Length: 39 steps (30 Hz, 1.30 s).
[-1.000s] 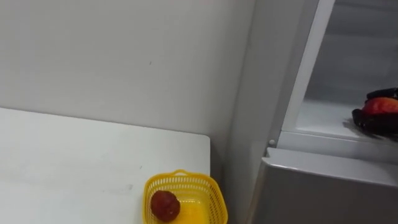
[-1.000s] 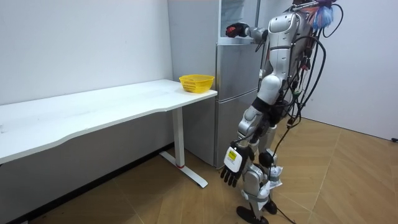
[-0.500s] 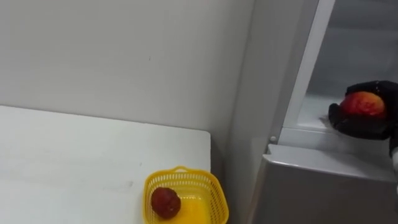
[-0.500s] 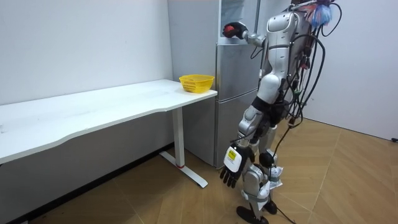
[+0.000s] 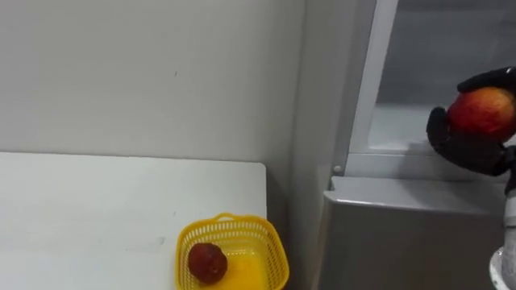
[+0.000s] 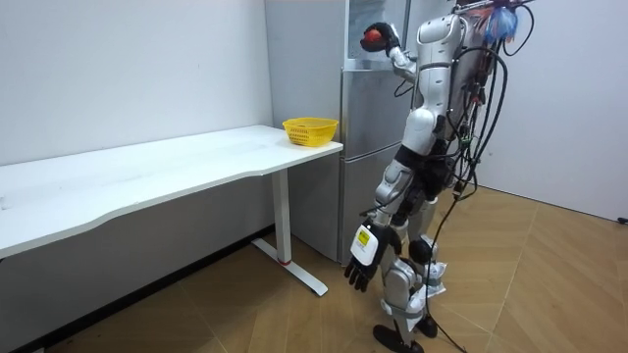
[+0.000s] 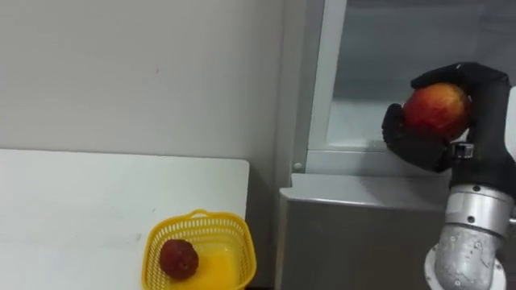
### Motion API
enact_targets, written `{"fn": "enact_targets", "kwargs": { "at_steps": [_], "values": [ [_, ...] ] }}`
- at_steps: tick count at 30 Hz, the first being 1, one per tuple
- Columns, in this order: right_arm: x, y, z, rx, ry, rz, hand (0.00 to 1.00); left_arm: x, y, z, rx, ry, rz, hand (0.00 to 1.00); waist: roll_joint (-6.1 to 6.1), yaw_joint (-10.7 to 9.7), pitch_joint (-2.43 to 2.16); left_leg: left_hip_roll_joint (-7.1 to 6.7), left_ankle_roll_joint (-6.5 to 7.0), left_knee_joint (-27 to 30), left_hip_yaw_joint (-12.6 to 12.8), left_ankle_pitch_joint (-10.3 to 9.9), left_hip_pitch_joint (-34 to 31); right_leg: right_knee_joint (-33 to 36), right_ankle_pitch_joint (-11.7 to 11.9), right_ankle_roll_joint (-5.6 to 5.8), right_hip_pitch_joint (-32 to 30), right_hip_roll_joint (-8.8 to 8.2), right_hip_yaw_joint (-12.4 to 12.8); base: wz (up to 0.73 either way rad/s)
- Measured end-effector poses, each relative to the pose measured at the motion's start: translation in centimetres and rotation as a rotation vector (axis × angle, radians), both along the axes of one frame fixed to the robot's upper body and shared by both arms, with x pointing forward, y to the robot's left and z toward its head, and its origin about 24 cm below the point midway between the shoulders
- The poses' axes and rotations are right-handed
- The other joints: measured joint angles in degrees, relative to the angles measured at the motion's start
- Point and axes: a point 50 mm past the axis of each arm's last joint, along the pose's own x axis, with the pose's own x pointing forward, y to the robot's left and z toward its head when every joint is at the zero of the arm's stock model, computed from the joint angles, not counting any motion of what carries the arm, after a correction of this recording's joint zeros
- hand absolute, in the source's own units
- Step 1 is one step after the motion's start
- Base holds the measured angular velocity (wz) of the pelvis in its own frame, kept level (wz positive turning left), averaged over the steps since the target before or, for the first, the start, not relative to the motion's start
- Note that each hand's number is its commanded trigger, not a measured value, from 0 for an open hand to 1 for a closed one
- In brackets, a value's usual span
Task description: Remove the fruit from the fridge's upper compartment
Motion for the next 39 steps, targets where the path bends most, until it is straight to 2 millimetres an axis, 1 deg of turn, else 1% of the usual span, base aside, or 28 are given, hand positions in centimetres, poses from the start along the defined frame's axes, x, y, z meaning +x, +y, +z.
{"fn": "enact_targets", "kwargs": {
  "at_steps": [2,4,7,12,14,16,17,20,22,24,26,28,29,30,34,36,39],
  "values": [
    [-0.5,0.5,0.7,-0.027,-0.057,0.007,1.00,0.3,0.0,0.0,-0.004,-0.015,-0.005,0.00,-0.10,0.02,0.07,-0.07,0.02,0.21,0.01,-0.01,0.04,0.02,0.00,0.00,0.01,-0.05,0.17,0.00],
    [-1.0,1.2,1.3,-0.078,-0.113,0.016,1.00,0.8,-0.2,0.0,-0.013,-0.042,-0.017,0.00,-0.11,0.18,0.31,-0.13,0.04,0.21,0.01,-0.02,0.02,0.06,-0.01,0.01,0.10,-0.06,0.48,0.00],
    [-1.7,2.3,2.1,-0.120,-0.181,0.037,1.00,1.1,-0.3,-0.1,-0.023,-0.049,-0.030,0.00,-0.18,0.25,0.52,-0.14,0.10,-0.46,0.01,-0.01,0.06,0.05,-0.04,0.05,-0.02,-0.02,0.59,0.00],
    [-2.8,3.3,3.2,-0.156,-0.286,0.074,1.00,0.8,-0.6,-0.2,-0.038,-0.043,-0.034,0.00,-0.22,0.35,0.52,-0.15,0.11,-0.47,0.00,-0.01,0.23,-0.04,-0.04,0.05,0.01,-0.01,0.58,0.00],
    [-3.1,3.8,3.1,-0.156,-0.302,0.094,1.00,0.7,-0.7,-0.3,-0.040,-0.040,-0.041,0.00,-0.22,0.63,0.53,-0.15,0.11,-0.56,0.02,-0.01,0.83,-0.06,-0.04,0.05,-0.09,0.02,0.60,0.00],
    [-3.5,4.9,2.9,-0.172,-0.309,0.143,1.00,0.7,-0.9,-0.4,-0.046,-0.031,-0.054,0.00,-0.30,0.87,0.42,-0.14,0.11,-0.78,0.02,0.00,0.89,-0.03,-0.05,0.06,-0.04,0.05,0.59,-0.02],
    [-3.6,5.2,2.9,-0.181,-0.311,0.151,1.00,0.8,-1.0,-0.4,-0.048,-0.030,-0.053,0.00,-0.29,1.05,0.43,-0.14,0.11,-0.82,0.02,0.00,0.87,0.02,-0.05,0.06,0.02,0.05,0.61,0.00],
    [-3.7,6.2,2.8,-0.251,-0.313,0.157,1.00,1.2,-1.1,-0.4,-0.060,-0.030,-0.055,0.00,-0.28,1.87,0.44,-0.10,0.10,-0.81,-0.04,0.00,0.83,0.14,-0.04,0.06,0.14,0.08,0.57,0.00],
    [-3.7,6.9,2.6,-0.315,-0.304,0.166,1.00,1.2,-1.1,-0.5,-0.068,-0.019,-0.058,0.00,-0.36,2.69,0.41,-0.09,0.10,-0.90,-0.06,0.00,0.85,0.15,-0.04,0.06,0.25,0.08,0.58,0.00],
    [-3.7,7.6,2.3,-0.345,-0.292,0.190,1.00,1.1,-1.2,-0.5,-0.069,-0.003,-0.075,0.00,-0.44,2.96,0.44,-0.08,0.10,-1.03,-0.07,-0.01,0.76,0.16,-0.04,0.06,0.25,0.08,0.55,0.00],
    [-3.6,8.4,2.0,-0.377,-0.268,0.229,1.00,1.2,-1.3,-0.6,-0.072,0.003,-0.091,0.00,-0.67,3.13,0.35,-0.08,0.10,-1.44,-0.05,-0.01,0.75,0.17,-0.04,0.06,0.21,0.07,0.55,0.00],
    [-3.6,9.5,1.5,-0.411,-0.229,0.290,1.00,1.4,-1.2,-0.6,-0.072,0.002,-0.092,0.00,-1.17,3.81,0.20,-0.02,0.09,-1.43,0.00,-0.01,0.78,0.21,-0.04,0.05,0.26,0.09,0.47,0.00],
    [-3.6,9.7,1.4,-0.421,-0.220,0.304,1.00,1.5,-1.2,-0.6,-0.072,0.004,-0.092,0.00,-1.20,3.97,0.22,-0.01,0.09,-1.43,0.00,-0.01,0.82,0.20,-0.04,0.05,0.29,0.10,0.47,0.00],
    [-3.6,10.2,1.2,-0.441,-0.204,0.330,1.00,1.7,-1.1,-0.6,-0.076,0.005,-0.093,0.00,-1.54,4.30,0.18,0.01,0.08,-1.37,0.01,-0.01,0.86,0.20,-0.04,0.05,0.37,0.12,0.42,0.00],
    [-3.6,11.2,0.7,-0.498,-0.161,0.388,1.00,2.1,-1.1,-0.6,-0.086,0.003,-0.096,0.00,-2.73,4.97,0.27,-0.02,0.11,-1.27,-0.02,-0.04,0.85,0.18,-0.01,0.06,0.55,0.04,0.25,0.02],
    [-3.5,11.4,0.6,-0.519,-0.142,0.407,1.00,2.0,-1.1,-0.6,-0.087,0.009,-0.094,0.00,-2.98,5.03,0.48,-0.07,0.14,-1.28,-0.03,-0.05,0.81,0.17,-0.01,0.07,0.52,0.01,0.31,0.00],
    [-3.6,11.9,0.4,-0.559,-0.110,0.432,1.00,2.0,-1.0,-0.5,-0.092,0.013,-0.095,0.00,-2.98,5.28,0.51,-0.08,0.22,-1.23,-0.18,-0.10,0.57,0.18,0.01,0.11,0.35,-0.09,-0.04,0.01]
  ]
}}
